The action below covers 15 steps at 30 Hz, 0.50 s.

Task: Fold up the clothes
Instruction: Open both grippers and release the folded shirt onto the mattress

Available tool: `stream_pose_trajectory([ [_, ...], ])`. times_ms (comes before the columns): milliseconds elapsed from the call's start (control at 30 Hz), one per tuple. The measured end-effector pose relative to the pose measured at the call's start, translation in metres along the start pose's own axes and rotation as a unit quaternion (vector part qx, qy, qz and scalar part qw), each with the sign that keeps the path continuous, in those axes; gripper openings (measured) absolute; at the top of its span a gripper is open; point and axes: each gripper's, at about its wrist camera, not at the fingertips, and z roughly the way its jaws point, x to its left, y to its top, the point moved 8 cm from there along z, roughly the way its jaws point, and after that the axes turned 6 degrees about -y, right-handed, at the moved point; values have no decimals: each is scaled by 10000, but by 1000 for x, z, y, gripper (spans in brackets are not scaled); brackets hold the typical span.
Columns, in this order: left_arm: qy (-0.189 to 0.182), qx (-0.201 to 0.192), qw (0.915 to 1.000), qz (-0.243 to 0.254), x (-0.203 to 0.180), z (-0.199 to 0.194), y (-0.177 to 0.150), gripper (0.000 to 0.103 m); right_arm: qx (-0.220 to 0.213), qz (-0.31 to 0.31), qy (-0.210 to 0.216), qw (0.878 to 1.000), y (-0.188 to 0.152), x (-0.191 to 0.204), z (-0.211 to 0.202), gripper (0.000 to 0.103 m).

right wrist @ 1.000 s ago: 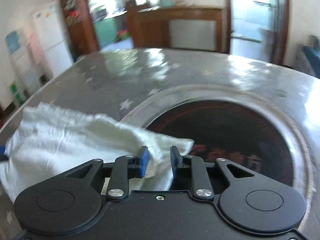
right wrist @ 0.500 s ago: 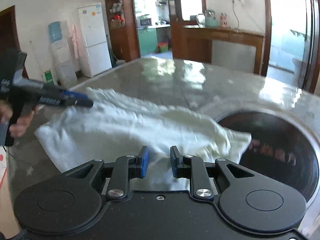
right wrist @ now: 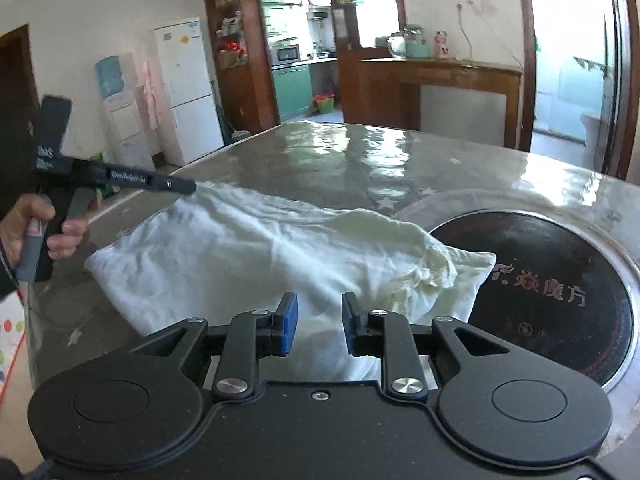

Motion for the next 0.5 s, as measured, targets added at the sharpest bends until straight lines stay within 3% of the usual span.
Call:
stream_pose_trajectory([
  [200, 133, 43, 9993, 349, -24, -30, -36, 46, 192, 168, -173, 9995, -13, -8, 5, 30],
  [300, 248, 65, 9989, 397, -29, -38, -53, 47, -50, -140, -320, 9994, 3, 3, -1, 31],
  [500, 439, 303, 9985, 112, -21, -34, -79, 48, -303, -453, -108, 9985, 25, 34, 14, 33],
])
